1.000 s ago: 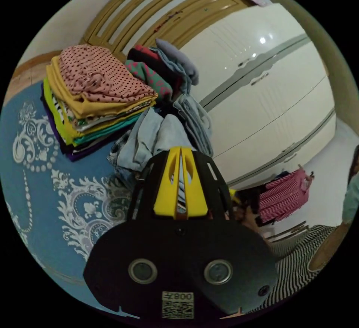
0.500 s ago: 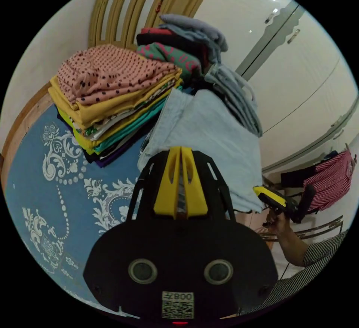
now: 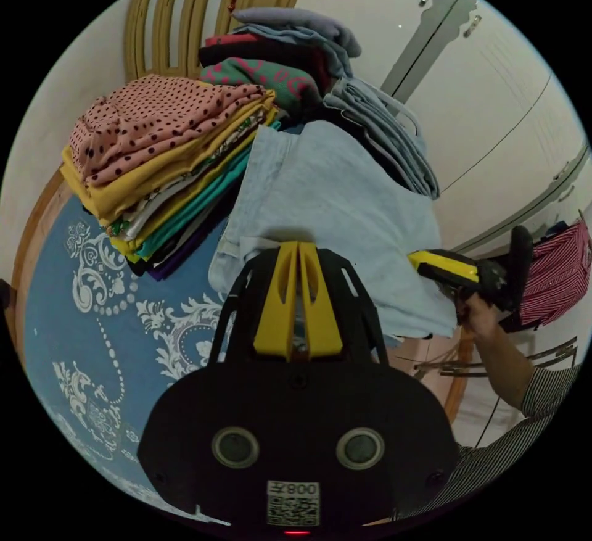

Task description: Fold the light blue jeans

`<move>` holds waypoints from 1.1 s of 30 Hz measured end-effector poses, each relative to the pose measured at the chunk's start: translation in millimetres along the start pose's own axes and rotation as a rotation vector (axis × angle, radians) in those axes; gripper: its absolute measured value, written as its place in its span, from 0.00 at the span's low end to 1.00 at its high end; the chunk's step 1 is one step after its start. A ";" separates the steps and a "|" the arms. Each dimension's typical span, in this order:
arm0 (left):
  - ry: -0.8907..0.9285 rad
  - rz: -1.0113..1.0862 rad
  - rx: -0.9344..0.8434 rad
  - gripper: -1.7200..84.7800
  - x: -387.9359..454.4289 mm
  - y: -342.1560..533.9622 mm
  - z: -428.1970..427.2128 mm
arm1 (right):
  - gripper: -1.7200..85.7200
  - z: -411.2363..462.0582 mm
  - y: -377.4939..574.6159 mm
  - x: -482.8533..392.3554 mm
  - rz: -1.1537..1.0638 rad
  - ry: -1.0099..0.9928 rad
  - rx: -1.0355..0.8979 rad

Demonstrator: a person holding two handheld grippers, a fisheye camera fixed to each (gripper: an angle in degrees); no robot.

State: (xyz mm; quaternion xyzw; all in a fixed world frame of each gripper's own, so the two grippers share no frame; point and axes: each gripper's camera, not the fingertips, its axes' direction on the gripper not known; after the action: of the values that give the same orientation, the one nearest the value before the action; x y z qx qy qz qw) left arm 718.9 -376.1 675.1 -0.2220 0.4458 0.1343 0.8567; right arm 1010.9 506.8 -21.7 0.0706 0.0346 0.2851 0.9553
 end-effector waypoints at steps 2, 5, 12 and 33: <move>-0.002 0.005 -0.003 0.02 -0.2 -0.2 -0.9 | 0.02 0.0 3.8 -5.4 0.009 0.033 0.072; -0.035 0.035 0.114 0.02 7.5 3.0 -19.6 | 0.02 -11.4 -2.1 -7.0 0.037 0.040 0.078; -0.071 0.055 0.117 0.02 10.4 -24.7 -8.4 | 0.02 -41.1 2.5 -11.9 0.083 -0.123 0.208; 0.438 -0.001 0.274 0.04 -88.2 159.8 -70.6 | 0.10 -55.8 -174.3 73.3 -0.009 0.214 0.439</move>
State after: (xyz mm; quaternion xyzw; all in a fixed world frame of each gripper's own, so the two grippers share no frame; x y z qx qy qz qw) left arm 550.8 -276.0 670.5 -0.1278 0.6346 0.0207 0.7620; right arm 1160.3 409.3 -105.7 0.2459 0.1972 0.2721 0.9092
